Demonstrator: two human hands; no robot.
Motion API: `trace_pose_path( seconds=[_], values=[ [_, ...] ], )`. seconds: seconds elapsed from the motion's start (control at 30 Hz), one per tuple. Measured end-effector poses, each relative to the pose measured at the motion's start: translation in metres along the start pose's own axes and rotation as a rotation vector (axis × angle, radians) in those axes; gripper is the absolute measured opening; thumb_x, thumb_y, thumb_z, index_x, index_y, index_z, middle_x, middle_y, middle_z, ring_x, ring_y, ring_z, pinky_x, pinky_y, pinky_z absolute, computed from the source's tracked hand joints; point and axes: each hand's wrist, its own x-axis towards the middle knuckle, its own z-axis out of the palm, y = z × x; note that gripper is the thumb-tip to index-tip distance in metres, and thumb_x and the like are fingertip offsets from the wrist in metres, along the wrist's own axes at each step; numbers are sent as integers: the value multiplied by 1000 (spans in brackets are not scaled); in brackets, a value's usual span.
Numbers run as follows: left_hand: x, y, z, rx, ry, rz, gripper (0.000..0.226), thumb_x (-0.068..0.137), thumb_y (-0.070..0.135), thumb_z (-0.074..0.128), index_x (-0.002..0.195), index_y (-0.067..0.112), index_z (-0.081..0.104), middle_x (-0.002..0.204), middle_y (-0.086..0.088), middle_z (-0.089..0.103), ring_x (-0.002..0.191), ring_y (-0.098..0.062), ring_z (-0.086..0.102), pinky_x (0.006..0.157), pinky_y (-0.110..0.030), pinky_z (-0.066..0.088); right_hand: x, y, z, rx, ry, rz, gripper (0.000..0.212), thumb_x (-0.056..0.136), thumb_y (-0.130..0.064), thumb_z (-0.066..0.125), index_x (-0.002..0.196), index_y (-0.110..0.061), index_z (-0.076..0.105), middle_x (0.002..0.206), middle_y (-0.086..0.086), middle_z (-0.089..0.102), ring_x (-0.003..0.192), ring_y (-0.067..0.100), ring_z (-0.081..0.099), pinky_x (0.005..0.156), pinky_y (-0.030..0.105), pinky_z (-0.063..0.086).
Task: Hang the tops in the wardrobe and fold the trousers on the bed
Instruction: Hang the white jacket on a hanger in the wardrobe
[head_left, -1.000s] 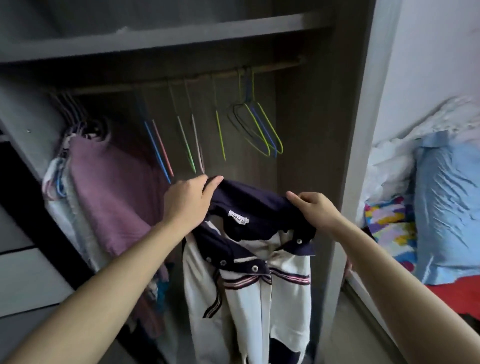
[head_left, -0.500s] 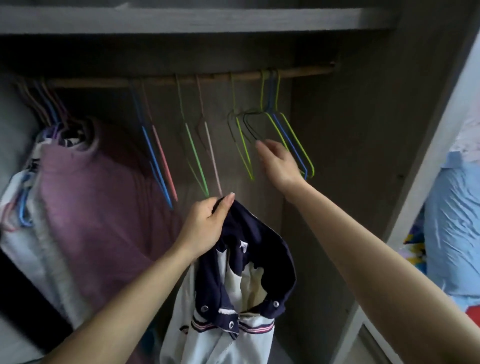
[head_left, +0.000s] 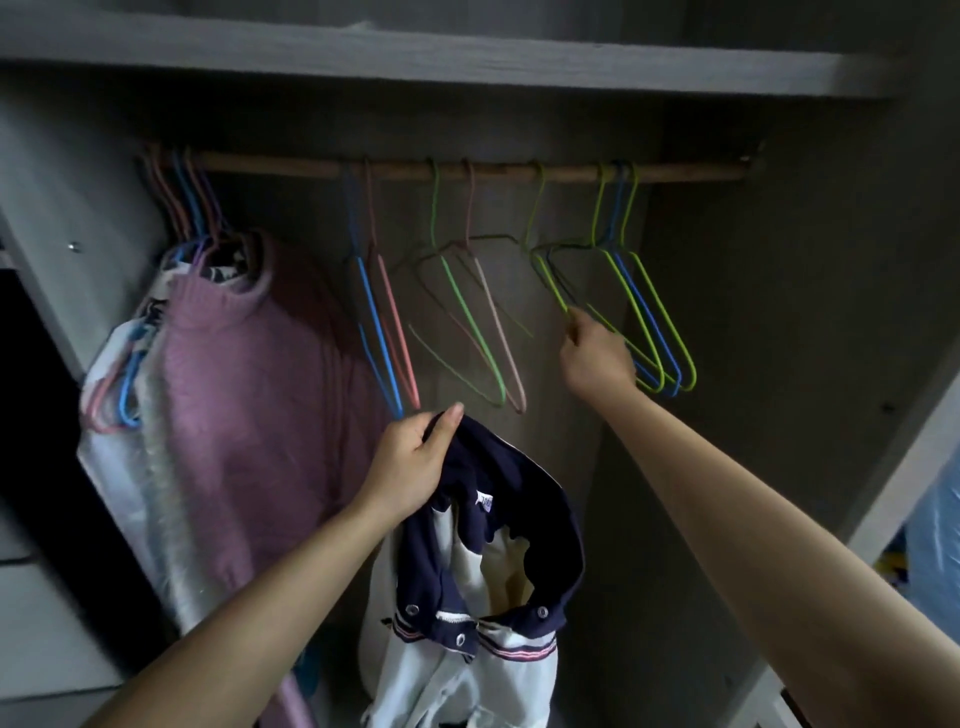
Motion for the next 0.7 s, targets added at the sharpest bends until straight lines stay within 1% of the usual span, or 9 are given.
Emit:
trace_pose_path(
  seconds=[0.03,0.1,0.17,0.2,0.27,0.33,0.4,0.5,0.7],
  values=[
    [-1,-1,-2,2,6,-4,60,98,52,52,68,1,47,58,-1,43,56,-11,43,54,-40,40,-1,-1,-1,-65,47,-15,56,100,-24,50,153,-20,34,145,20,45,131,40,47,106,49,42],
    [-1,-2,-5,-2,19,-19,58,99,49,52,69,-1,49,59,-1,44,57,-11,43,55,-40,41,-7,-9,-2,-179,236,-133,62,98,-29,55,152,-11,31,153,21,31,139,39,35,111,51,32],
    [-1,-2,-7,4,41,-31,56,98,47,53,69,-1,51,59,1,45,57,-9,42,54,-37,39,-9,-23,3,-180,345,-273,57,100,-41,49,147,-9,40,149,19,37,135,37,38,108,50,35],
    [-1,-1,-8,11,53,-38,56,98,47,54,69,-1,50,58,1,44,57,-9,41,53,-35,37,-7,-31,6,-147,298,-283,57,101,-49,44,143,-10,46,143,18,45,130,36,44,105,48,39],
    [-1,-1,-10,19,68,-56,60,97,49,54,68,-3,47,58,0,42,56,-9,39,52,-31,34,1,-45,14,-52,81,-188,66,99,-62,39,135,-9,53,132,19,56,122,38,54,99,45,46],
    [-2,-1,-13,26,74,-60,61,96,51,55,67,-2,45,57,2,42,55,-9,39,51,-27,34,8,-50,23,-15,-64,-121,60,99,-56,44,127,-5,59,125,22,62,116,40,59,93,43,50],
    [-4,0,-16,54,76,-52,61,96,51,55,65,1,43,56,3,41,54,-8,38,50,-26,33,11,-48,33,12,-69,-121,48,102,-42,43,115,-1,65,116,27,65,109,44,61,87,41,49],
    [-6,-2,-20,98,82,-46,61,96,52,54,64,1,42,57,3,40,55,-9,38,52,-30,33,12,-46,42,94,-23,-113,44,105,-33,40,108,1,67,113,30,66,107,45,60,83,41,47],
    [-13,-6,-22,98,87,-29,61,97,48,55,65,-3,44,58,2,41,56,-9,39,54,-31,32,9,-41,25,325,161,-141,36,107,-27,40,112,-3,67,109,24,68,104,41,61,80,39,44]
  ],
)
